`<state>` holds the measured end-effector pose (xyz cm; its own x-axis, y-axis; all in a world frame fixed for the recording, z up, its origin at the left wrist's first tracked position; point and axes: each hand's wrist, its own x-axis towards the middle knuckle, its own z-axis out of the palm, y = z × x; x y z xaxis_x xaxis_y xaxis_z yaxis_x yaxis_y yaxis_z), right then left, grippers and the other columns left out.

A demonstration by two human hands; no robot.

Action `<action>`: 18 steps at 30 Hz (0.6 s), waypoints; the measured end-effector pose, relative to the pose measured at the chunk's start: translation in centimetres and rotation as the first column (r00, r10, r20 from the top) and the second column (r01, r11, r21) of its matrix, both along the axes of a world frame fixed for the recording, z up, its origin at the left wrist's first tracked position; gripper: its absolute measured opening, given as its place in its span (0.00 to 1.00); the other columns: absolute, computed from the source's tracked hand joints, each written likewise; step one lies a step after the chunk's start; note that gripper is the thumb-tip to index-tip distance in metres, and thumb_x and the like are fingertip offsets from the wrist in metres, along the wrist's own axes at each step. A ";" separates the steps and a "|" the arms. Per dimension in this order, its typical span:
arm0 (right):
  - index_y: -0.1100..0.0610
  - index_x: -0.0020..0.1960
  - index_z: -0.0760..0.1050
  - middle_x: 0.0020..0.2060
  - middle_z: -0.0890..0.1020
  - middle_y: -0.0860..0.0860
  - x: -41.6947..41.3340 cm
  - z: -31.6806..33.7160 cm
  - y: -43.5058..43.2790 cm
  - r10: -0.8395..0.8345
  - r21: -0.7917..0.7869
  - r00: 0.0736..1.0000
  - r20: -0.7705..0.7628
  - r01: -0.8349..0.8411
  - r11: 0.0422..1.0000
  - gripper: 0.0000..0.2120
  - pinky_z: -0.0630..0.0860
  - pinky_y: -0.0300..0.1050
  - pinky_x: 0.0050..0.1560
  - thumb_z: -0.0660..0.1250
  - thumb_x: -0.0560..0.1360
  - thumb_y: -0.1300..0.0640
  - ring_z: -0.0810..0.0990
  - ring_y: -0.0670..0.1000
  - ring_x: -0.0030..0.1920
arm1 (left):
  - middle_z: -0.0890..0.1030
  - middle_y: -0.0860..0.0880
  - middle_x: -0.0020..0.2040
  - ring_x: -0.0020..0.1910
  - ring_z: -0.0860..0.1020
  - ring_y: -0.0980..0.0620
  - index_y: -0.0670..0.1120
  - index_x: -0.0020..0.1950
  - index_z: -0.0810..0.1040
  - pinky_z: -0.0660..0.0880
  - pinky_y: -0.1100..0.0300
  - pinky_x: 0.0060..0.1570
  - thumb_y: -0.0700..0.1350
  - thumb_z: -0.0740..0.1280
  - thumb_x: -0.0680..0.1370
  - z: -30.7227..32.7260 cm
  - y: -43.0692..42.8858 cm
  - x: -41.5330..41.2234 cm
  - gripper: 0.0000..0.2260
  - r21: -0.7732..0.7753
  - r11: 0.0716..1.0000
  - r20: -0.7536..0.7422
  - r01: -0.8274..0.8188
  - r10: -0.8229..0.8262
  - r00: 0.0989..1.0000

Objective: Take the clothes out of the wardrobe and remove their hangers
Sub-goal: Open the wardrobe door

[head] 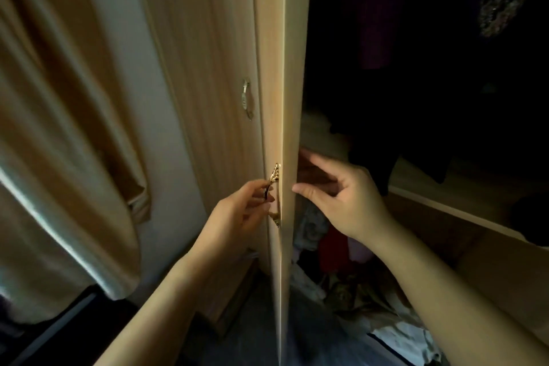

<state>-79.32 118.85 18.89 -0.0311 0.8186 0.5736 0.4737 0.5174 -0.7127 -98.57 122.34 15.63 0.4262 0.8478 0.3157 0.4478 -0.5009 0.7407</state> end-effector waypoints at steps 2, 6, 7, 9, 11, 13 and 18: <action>0.44 0.65 0.67 0.59 0.76 0.38 -3.1 0.2 0.4 0.027 -0.038 0.999 0.020 -0.026 0.999 0.26 0.73 0.40 0.61 0.70 0.69 0.48 0.74 0.37 0.61 | 0.77 0.66 0.50 0.51 0.75 0.72 0.63 0.59 0.67 0.71 0.77 0.47 0.40 0.64 0.78 -0.1 -0.3 -2.8 0.19 0.014 1.000 0.017 -0.020 0.020 1.000; 0.47 0.69 0.65 0.65 0.73 0.43 -8.5 0.5 1.9 0.017 -0.038 0.990 0.142 -0.012 0.999 0.28 0.68 0.41 0.66 0.69 0.71 0.49 0.69 0.40 0.66 | 0.75 0.61 0.59 0.55 0.77 0.63 0.58 0.71 0.63 0.76 0.68 0.51 0.40 0.62 0.79 -1.0 -0.7 -7.8 0.23 0.020 0.998 0.020 -0.059 0.059 0.998; 0.47 0.71 0.63 0.67 0.71 0.45 -9.5 0.6 2.4 0.013 -0.033 0.983 0.181 -0.007 0.999 0.30 0.66 0.42 0.68 0.69 0.71 0.48 0.67 0.43 0.68 | 0.74 0.61 0.61 0.56 0.76 0.63 0.56 0.72 0.63 0.76 0.67 0.51 0.40 0.62 0.79 -1.1 -0.8 -8.9 0.24 0.013 0.996 0.040 -0.084 0.084 0.996; 0.46 0.72 0.57 0.71 0.66 0.47 -11.3 1.0 3.6 0.007 -0.025 0.970 0.243 -0.001 1.000 0.34 0.60 0.41 0.70 0.68 0.71 0.46 0.62 0.45 0.71 | 0.72 0.63 0.60 0.56 0.75 0.66 0.59 0.68 0.67 0.75 0.70 0.49 0.38 0.63 0.78 -0.9 -1.2 -10.7 0.22 0.012 0.992 0.099 -0.129 0.127 0.987; 0.47 0.74 0.54 0.73 0.61 0.46 -13.0 1.3 4.8 0.007 -0.009 0.961 0.276 -0.005 1.000 0.37 0.55 0.40 0.70 0.68 0.70 0.45 0.56 0.44 0.72 | 0.72 0.64 0.57 0.54 0.75 0.68 0.63 0.61 0.67 0.74 0.73 0.47 0.38 0.64 0.78 -0.5 -1.4 -11.9 0.21 0.034 0.986 0.128 -0.161 0.155 0.980; 0.50 0.74 0.54 0.72 0.56 0.44 -14.5 1.3 5.9 0.024 0.006 0.958 0.286 -0.027 1.000 0.38 0.53 0.39 0.69 0.69 0.71 0.46 0.52 0.42 0.71 | 0.73 0.64 0.56 0.53 0.75 0.67 0.64 0.59 0.67 0.75 0.71 0.48 0.40 0.65 0.77 -0.6 -1.1 -12.8 0.20 0.052 0.976 0.120 -0.209 0.202 0.972; 0.51 0.74 0.54 0.74 0.57 0.58 -17.1 0.3 9.2 -0.034 0.141 0.937 0.349 -0.016 0.990 0.38 0.55 0.48 0.68 0.70 0.71 0.52 0.54 0.54 0.72 | 0.78 0.54 0.55 0.48 0.78 0.63 0.50 0.63 0.73 0.78 0.63 0.48 0.41 0.69 0.74 -1.7 0.9 -14.0 0.18 0.053 0.897 0.130 -0.439 0.429 0.894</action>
<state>-96.47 128.01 19.14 -0.2429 0.7327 0.6357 0.6848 0.5937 -0.4226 -112.60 123.28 13.92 -0.0206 0.9106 0.4129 0.5505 -0.3344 0.7649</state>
